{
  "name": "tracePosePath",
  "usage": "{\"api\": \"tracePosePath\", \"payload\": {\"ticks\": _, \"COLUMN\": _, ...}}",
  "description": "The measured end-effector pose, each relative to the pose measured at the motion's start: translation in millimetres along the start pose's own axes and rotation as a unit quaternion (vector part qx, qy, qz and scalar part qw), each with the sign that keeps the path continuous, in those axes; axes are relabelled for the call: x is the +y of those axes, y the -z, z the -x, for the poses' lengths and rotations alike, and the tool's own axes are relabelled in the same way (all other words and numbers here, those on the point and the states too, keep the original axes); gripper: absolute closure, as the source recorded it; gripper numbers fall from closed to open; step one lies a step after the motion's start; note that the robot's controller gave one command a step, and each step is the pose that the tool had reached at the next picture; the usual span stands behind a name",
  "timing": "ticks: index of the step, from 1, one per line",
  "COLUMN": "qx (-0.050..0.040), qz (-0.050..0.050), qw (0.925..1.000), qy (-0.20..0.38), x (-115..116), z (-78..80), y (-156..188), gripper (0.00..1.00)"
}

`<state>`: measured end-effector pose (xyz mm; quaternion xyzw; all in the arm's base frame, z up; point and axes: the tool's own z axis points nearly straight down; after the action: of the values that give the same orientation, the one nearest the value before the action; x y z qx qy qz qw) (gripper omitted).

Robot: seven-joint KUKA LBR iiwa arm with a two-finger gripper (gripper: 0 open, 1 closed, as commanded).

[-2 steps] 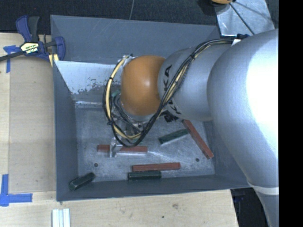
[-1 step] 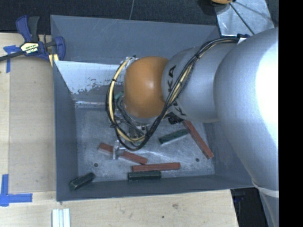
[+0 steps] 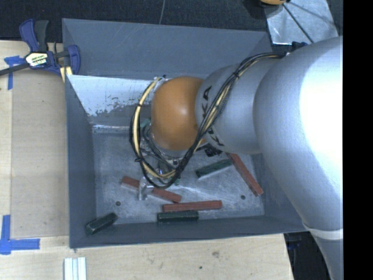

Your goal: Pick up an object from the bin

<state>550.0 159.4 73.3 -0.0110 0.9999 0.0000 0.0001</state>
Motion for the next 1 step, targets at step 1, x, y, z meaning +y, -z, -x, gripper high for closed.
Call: {"api": "tracePosePath", "payload": {"ticks": 1, "qx": -0.0133, "qz": 0.005, "qw": 0.9937, "qy": -0.111, "x": -3.6, "z": -8.7, "y": 4.1, "gripper": 1.0}}
